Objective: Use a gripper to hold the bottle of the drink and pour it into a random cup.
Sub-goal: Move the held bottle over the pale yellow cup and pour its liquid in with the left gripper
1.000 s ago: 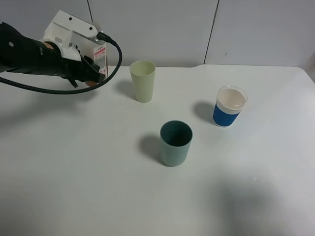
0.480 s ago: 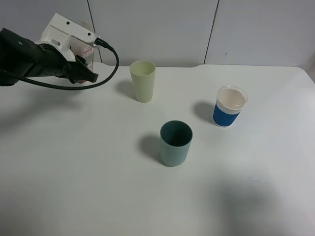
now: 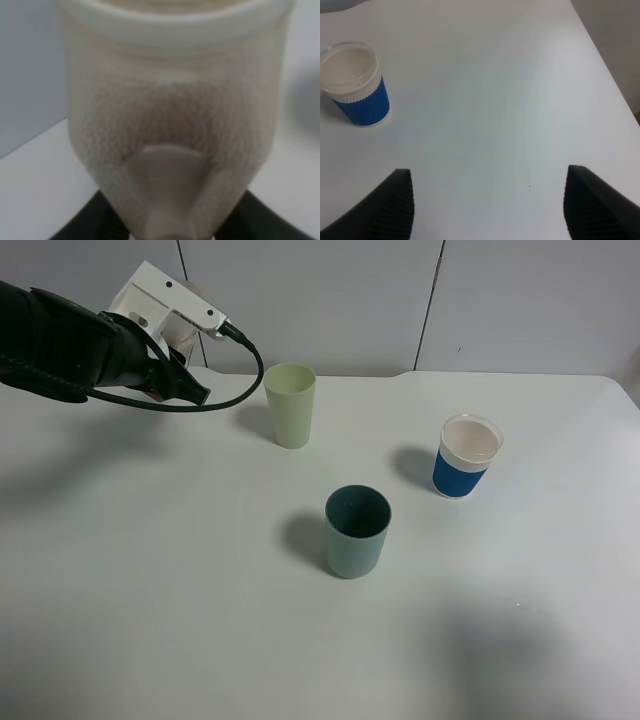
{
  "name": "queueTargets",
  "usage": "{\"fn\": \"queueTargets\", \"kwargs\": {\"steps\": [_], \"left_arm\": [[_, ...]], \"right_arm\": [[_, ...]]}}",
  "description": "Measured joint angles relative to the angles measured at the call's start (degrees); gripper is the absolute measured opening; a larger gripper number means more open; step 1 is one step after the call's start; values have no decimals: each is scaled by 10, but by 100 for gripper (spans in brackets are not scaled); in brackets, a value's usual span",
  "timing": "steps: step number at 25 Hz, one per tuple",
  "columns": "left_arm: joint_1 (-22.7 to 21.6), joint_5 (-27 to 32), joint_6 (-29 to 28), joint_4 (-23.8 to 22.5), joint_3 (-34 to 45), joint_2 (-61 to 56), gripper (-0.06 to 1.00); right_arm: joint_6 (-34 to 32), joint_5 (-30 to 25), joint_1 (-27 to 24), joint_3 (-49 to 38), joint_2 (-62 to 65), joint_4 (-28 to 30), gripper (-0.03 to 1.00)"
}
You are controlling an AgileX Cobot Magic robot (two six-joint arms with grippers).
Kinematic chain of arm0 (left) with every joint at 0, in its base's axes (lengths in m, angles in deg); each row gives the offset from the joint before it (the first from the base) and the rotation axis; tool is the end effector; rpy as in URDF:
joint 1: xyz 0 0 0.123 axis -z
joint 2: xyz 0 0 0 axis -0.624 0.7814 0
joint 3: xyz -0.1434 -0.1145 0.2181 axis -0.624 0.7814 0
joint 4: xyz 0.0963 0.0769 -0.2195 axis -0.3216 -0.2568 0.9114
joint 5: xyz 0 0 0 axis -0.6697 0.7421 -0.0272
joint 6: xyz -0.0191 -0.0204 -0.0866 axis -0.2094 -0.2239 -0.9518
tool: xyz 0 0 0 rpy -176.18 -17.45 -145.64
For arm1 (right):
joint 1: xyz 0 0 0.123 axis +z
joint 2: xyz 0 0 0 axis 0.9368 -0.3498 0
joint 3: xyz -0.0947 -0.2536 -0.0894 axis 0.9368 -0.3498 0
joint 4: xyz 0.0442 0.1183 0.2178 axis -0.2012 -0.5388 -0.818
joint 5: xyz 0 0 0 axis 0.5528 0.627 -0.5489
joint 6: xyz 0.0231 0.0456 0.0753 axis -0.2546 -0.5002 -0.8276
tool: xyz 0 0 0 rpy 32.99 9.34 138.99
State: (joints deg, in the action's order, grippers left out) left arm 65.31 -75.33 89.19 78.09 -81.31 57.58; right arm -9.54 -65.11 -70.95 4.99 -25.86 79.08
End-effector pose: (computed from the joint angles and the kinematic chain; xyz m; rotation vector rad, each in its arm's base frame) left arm 0.3332 -0.1123 0.1978 0.4736 2.0866 0.5209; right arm -0.0067 -0.0089 0.2778 0.1163 2.0398 -0.0985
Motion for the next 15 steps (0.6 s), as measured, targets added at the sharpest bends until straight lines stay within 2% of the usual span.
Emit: {"fn": "queueTargets", "kwargs": {"steps": [4, 15], "left_arm": [[15, -30, 24, 19, -8, 5, 36], [21, -29, 11, 28, -8, 5, 36]], "right_arm": [[0, 0, 0, 0, 0, 0, 63], [0, 0, 0, 0, 0, 0, 63]]}}
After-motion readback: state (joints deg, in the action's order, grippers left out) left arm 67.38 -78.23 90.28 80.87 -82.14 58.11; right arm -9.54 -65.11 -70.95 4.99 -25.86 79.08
